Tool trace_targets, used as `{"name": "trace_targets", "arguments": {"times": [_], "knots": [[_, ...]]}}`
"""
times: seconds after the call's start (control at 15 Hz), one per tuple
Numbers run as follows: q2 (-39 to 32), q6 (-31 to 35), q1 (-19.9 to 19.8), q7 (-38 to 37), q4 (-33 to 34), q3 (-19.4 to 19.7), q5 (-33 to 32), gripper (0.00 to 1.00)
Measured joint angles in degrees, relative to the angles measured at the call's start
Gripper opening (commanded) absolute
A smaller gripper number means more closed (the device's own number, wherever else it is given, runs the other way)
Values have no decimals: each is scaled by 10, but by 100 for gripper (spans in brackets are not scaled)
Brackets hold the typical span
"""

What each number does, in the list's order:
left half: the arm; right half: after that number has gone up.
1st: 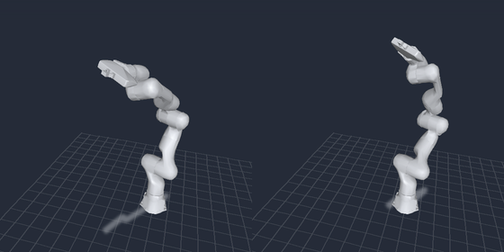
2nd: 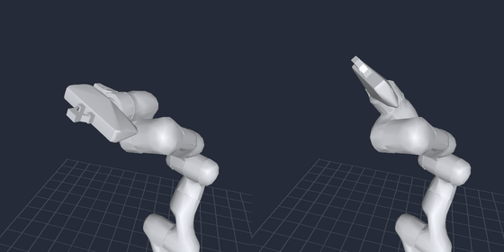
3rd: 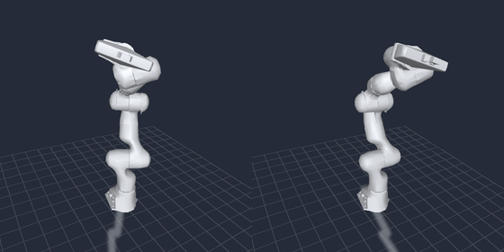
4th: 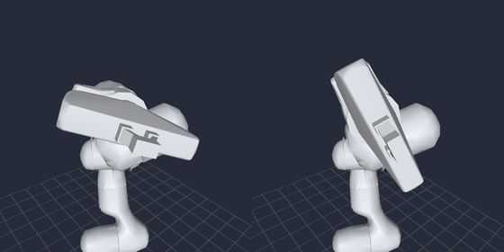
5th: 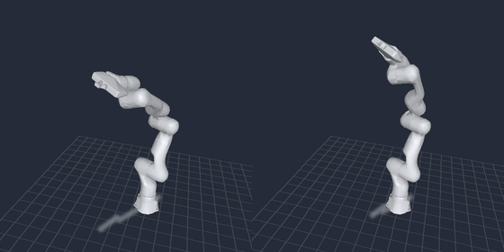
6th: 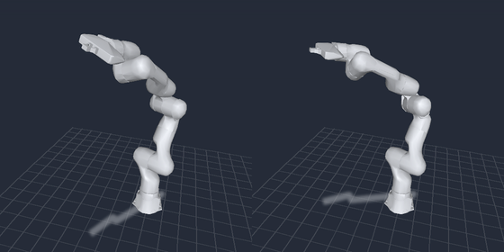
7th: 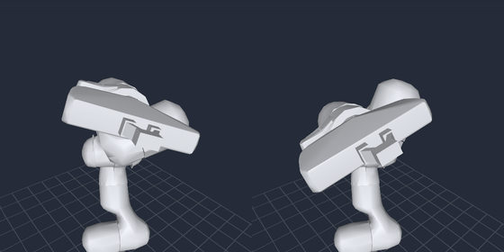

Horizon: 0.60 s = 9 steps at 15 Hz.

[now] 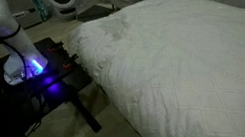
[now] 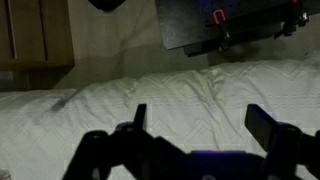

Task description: Move the left side of the blanket to the right

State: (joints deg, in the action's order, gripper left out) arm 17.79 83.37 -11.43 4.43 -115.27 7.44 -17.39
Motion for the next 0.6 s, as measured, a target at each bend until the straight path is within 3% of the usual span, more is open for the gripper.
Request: {"name": "trace_targets", "arguments": {"times": [0.6], "knots": [[-5, 4, 13, 0, -1, 0, 0, 100]]}}
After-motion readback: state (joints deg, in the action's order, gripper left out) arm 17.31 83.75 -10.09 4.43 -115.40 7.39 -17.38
